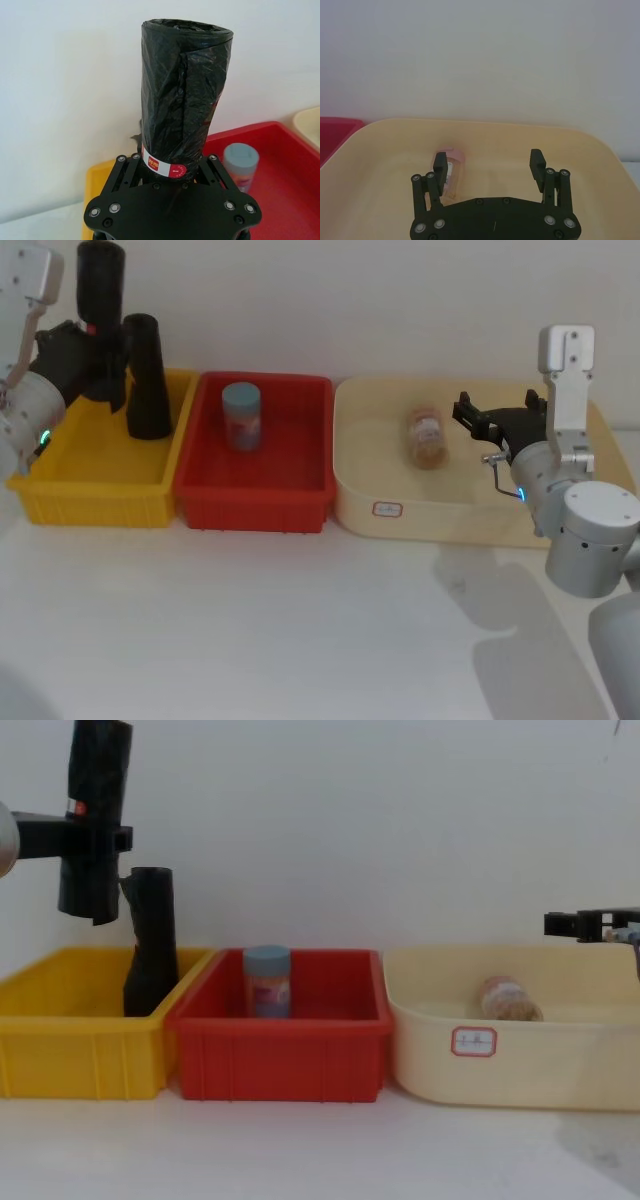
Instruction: Pick up the garbage bag with the one hand and transfer it to the other hand.
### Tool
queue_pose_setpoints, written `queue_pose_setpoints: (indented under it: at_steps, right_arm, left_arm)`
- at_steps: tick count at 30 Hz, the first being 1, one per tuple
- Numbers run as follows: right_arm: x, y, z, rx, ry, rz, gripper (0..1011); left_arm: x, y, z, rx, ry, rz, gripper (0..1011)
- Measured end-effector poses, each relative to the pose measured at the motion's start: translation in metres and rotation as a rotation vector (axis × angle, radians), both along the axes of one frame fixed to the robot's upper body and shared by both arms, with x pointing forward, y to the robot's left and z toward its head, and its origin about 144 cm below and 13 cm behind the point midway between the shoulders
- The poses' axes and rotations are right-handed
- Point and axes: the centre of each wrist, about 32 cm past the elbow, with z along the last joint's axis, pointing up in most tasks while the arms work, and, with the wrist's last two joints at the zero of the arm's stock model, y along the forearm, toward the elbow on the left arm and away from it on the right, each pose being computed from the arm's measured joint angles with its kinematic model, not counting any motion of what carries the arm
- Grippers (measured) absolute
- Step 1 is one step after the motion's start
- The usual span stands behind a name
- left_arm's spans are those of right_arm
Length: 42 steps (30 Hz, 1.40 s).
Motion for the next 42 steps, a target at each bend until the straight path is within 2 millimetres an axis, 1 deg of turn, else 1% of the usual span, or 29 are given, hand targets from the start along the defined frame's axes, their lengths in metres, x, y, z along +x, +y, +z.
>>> queue_pose_setpoints:
  at_steps: [6, 12, 19, 31, 37, 42]
  right_arm:
    - [0.0, 0.0, 0.0, 0.0, 0.0, -0.001, 1000]
    - [0.0, 0.0, 0.0, 0.0, 0.001, -0.002, 1000]
    - [0.0, -0.001, 0.0, 0.001, 0.001, -0.003, 1000]
    - [-0.006, -0.001, 0.005, -0.001, -0.053, 0.03, 1000]
    - [-0.015, -0.002, 0.012, 0.019, -0.12, 0.096, 1001]
    - [-0.022, -0.002, 0.019, 0.044, -0.174, 0.161, 1000]
  left_arm:
    - [0.002, 0.001, 0.004, 0.005, 0.003, -0.067, 390]
    - [0.009, -0.001, 0.005, 0.012, 0.006, -0.155, 390]
    - [0.022, -0.005, 0.003, 0.022, 0.008, -0.26, 390]
    - [0.051, -0.025, -0.002, 0.038, 0.007, -0.457, 390]
    - [0.066, -0.036, -0.006, 0.04, 0.01, -0.553, 390]
    - [0.081, -0.05, -0.009, 0.041, 0.008, -0.64, 390]
